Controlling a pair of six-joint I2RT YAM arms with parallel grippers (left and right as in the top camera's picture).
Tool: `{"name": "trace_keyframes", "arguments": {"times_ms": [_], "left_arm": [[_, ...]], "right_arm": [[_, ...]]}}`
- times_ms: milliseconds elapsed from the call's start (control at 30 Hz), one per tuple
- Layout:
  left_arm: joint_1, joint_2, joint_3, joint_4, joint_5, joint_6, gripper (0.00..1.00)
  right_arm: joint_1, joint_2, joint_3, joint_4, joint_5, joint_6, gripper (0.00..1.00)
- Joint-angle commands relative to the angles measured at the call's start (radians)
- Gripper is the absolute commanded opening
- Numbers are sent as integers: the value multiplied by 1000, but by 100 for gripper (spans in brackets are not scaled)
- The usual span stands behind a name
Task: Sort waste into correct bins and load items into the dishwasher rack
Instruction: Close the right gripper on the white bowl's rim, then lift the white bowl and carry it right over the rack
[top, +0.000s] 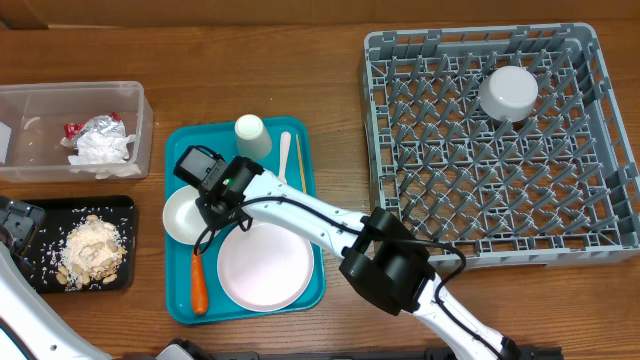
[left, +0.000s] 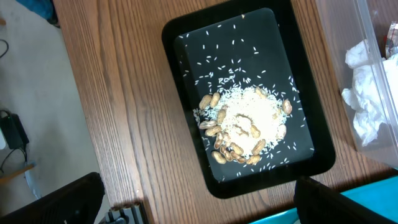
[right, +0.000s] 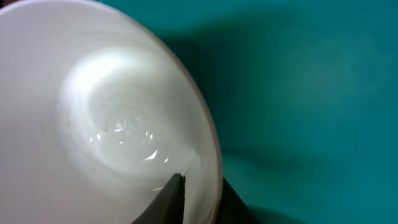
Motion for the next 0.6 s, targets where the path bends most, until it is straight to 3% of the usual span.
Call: {"name": "trace_keyframes", "arguments": {"times_ms": [0, 167, 567], "left_arm": [[1, 3, 21, 0, 4, -10, 100], [1, 3, 21, 0, 4, -10, 100], [1, 3, 21, 0, 4, -10, 100]], "right_arm": [[-23, 5, -2, -13, 13, 2, 13], [-40, -16, 10, -40, -18, 2, 4], [-93, -124, 108, -141, -20, 2, 4]]}}
